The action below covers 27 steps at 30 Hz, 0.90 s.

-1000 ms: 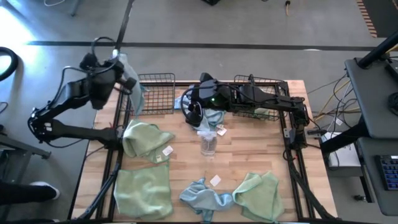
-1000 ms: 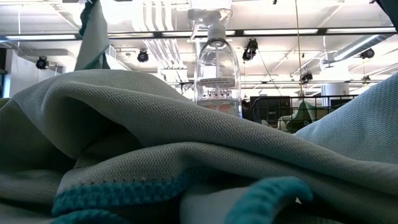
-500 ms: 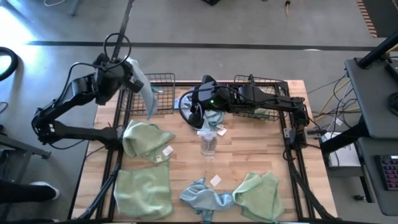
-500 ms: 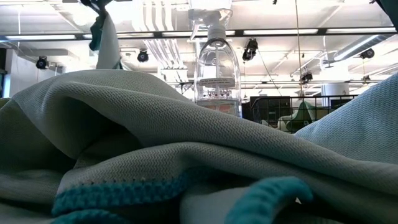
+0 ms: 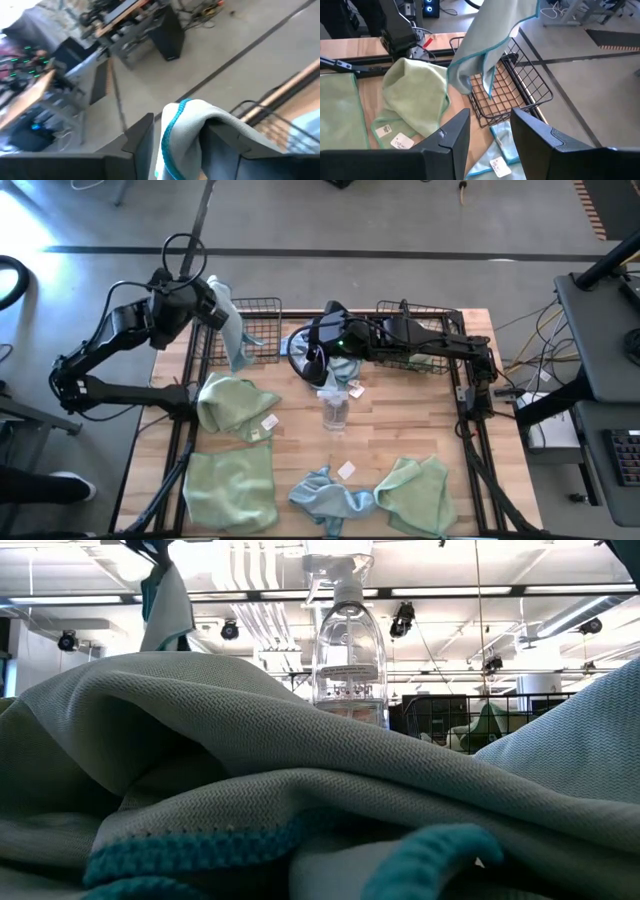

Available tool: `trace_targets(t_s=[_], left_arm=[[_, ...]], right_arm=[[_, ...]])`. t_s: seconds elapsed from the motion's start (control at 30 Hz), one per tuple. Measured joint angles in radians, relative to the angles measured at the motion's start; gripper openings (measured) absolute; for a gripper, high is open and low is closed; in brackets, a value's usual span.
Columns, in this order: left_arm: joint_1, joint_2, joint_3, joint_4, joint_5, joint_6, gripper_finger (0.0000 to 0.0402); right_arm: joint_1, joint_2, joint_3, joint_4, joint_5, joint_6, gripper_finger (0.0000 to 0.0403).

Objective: Sort microfiber towel by color & place in baskets
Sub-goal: Put the blue towel into the left wire basket

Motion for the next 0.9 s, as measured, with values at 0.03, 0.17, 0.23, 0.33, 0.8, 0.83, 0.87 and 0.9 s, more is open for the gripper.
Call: trace_targets(t_s=[0.03, 0.17, 0.23, 0.33, 0.8, 0.83, 0.87, 0.9], left_arm=[[0.007, 0.006, 0.0, 0.0, -0.019, 0.0, 0.0141], [0.059, 0.028, 0.0, 0.0, -0.052, 0.0, 0.0157], [0.091, 0.042, 0.0, 0.0, -0.038, 0.0, 0.0162], [0.135, 0.067, 0.0, 0.0, -0.002, 0.0, 0.0167], [0.207, 0.185, -0.003, -0.118, 0.256, -0.031, 0.0169], [0.207, 0.186, -0.003, -0.124, 0.255, -0.033, 0.0169], [0.207, 0.184, -0.003, -0.132, 0.255, -0.034, 0.0169], [0.207, 0.18, -0.003, -0.135, 0.255, -0.035, 0.0169]], right_arm=[[0.0, 0.0, 0.0, 0.0, 0.0, 0.0, 0.0137], [0.0, 0.0, 0.0, -0.001, 0.0, 0.0, 0.0137], [0.0, 0.0, 0.0, -0.003, 0.0, 0.0, 0.0137], [0.0, 0.0, 0.0, -0.005, 0.0, 0.0, 0.0137], [0.0, 0.0, 0.0, -0.016, 0.0, -0.003, 0.0137], [0.0, 0.0, 0.0, -0.016, 0.0, -0.003, 0.0137], [0.0, 0.0, 0.0, -0.017, 0.0, -0.003, 0.0137], [0.0, 0.0, 0.0, -0.017, 0.0, -0.003, 0.0137]])
